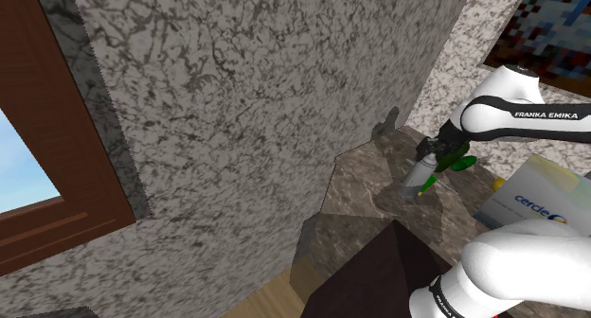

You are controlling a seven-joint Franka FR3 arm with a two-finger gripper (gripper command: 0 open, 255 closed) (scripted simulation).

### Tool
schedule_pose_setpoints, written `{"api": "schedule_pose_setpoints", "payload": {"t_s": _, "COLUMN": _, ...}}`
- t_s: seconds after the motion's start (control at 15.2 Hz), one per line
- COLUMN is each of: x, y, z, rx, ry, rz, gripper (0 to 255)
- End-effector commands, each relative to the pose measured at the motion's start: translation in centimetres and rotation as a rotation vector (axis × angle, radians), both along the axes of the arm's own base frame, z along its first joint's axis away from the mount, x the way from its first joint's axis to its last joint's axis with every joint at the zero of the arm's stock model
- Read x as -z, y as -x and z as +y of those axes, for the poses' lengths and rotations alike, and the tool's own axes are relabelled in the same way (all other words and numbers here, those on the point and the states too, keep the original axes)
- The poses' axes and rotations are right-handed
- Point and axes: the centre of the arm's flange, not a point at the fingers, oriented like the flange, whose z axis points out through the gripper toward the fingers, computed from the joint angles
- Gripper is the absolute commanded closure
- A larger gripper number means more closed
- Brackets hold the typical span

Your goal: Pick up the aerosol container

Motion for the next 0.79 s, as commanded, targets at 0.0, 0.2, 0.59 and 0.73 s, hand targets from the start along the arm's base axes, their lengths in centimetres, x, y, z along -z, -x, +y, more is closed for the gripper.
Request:
{"api": "schedule_pose_setpoints", "payload": {"t_s": 0.0, "x": -1.1, "y": 0.0, "z": 0.0, "rx": 0.000, "ry": 0.000, "rz": 0.001, "gripper": 255}}
{"api": "schedule_pose_setpoints", "payload": {"t_s": 0.2, "x": -2.7, "y": 0.0, "z": 0.0, "rx": 0.000, "ry": 0.000, "rz": 0.001, "gripper": 255}}
{"api": "schedule_pose_setpoints", "payload": {"t_s": 0.59, "x": -5.9, "y": 0.0, "z": 0.0, "rx": 0.000, "ry": 0.000, "rz": 0.001, "gripper": 255}}
{"api": "schedule_pose_setpoints", "payload": {"t_s": 0.73, "x": -6.9, "y": 0.0, "z": 0.0, "rx": 0.000, "ry": 0.000, "rz": 0.001, "gripper": 255}}
